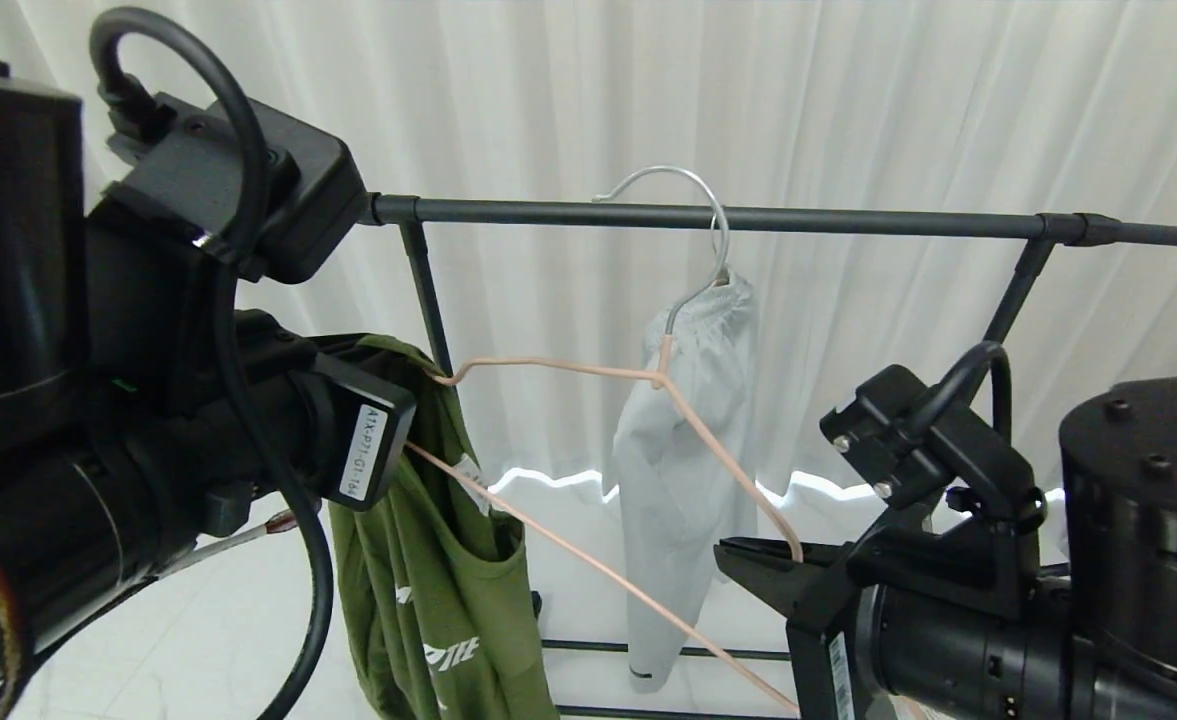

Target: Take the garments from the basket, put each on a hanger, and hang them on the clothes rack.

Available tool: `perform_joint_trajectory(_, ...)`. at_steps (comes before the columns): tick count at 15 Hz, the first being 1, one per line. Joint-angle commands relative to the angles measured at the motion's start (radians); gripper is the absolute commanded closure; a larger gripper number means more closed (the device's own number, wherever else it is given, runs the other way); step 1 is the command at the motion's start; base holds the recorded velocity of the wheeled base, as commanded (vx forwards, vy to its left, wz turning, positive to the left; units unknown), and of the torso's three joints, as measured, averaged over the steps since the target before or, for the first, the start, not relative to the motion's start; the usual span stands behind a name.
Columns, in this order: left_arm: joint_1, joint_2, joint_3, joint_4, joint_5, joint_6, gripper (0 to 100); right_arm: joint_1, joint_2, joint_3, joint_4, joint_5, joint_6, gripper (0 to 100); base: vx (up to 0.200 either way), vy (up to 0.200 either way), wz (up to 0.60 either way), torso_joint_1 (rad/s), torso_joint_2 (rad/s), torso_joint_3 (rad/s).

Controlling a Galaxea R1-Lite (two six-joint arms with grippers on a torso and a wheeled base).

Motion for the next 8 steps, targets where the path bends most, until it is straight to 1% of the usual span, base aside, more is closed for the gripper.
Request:
perform_joint_trajectory(1,-0.024,0.01,-0.011,0.0,0.0,-0.019,100,0.001,0.042,-0.016,-0.001,0.0,-0.002,100,0.0,0.0,0.0,0.0,0.0,0.0)
perform_joint_trajectory(2,-0.061,0.016,-0.022,0.0,0.002,-0.07,100,0.001,0.066,-0.035,-0.007,0.002,-0.005,100,0.0,0.0,0.0,0.0,0.0,0.0)
perform_joint_trajectory(3,-0.09,0.016,-0.027,0.0,0.002,-0.08,100,0.003,0.083,-0.048,-0.013,0.005,-0.009,100,0.0,0.0,0.0,0.0,0.0,0.0)
perform_joint_trajectory(5,-0.124,0.016,-0.03,-0.002,0.0,-0.082,100,0.012,0.109,-0.071,-0.016,0.009,-0.023,100,0.0,0.0,0.0,0.0,0.0,0.0)
perform_joint_trajectory(8,-0.179,0.018,-0.031,-0.003,-0.008,-0.086,100,0.019,0.131,-0.078,-0.024,0.011,-0.094,100,0.0,0.0,0.0,0.0,0.0,0.0)
